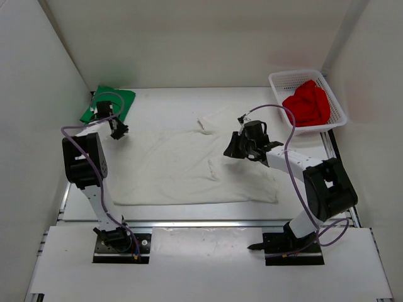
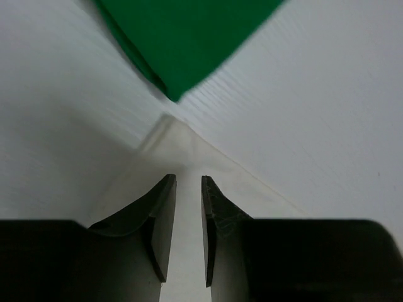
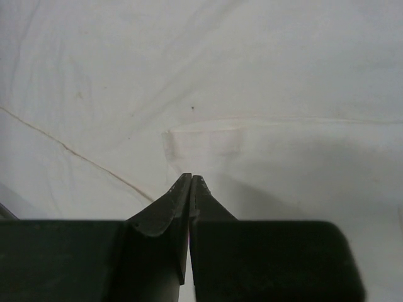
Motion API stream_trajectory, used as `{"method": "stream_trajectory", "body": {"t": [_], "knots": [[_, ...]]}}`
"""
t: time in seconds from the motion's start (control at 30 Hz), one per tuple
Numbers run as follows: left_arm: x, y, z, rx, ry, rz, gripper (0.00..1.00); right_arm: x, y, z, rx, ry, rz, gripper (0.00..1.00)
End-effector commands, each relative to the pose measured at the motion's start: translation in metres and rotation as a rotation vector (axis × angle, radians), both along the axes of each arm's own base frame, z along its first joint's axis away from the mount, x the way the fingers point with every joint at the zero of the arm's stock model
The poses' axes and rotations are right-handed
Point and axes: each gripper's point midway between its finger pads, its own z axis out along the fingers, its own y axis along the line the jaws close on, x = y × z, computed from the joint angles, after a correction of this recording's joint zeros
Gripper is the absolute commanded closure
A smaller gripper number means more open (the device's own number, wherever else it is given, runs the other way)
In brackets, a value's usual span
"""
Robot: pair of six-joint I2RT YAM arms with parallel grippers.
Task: Fold and stack the t-shirts
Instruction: Fold the flattened tshirt in 1/3 of the way
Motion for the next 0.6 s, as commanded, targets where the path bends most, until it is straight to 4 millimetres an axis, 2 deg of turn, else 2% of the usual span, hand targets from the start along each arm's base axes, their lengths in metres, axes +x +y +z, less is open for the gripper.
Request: {"method": "stream_trajectory", "body": {"t": [0.0,0.03,0.07,0.1,0.23,0.27,0.37,0.57], "knots": [[0.012,0.039,0.043,0.157,-0.045,0.033,0.65,0.008,0.010,0.009,0.058,-0.074,0.040,1.00],[0.011,0.047,0.035,0.171,-0.022,0.037,0.62,0.005,0.011,0.007,0.062,-0.076,0.052,1.00],[0.012,0.049,0.035,0.176,-0.016,0.033,0.61,0.008,0.008,0.007,0.066,-0.079,0.035,1.00],[0.013,0.049,0.030,0.180,-0.001,0.027,0.61,0.004,0.009,0.004,0.067,-0.074,0.045,1.00],[0.019,0.046,0.018,0.204,0.032,-0.012,0.53,0.006,0.008,0.008,0.075,-0.084,0.043,1.00],[0.018,0.043,0.013,0.201,0.048,-0.022,0.53,0.007,0.010,0.010,0.079,-0.090,0.047,1.00],[0.026,0.039,0.013,0.208,0.049,-0.039,0.51,0.005,0.014,0.014,0.099,-0.086,0.055,1.00],[0.021,0.038,0.002,0.210,0.076,-0.042,0.53,0.007,0.009,0.015,0.098,-0.091,0.043,1.00]]}}
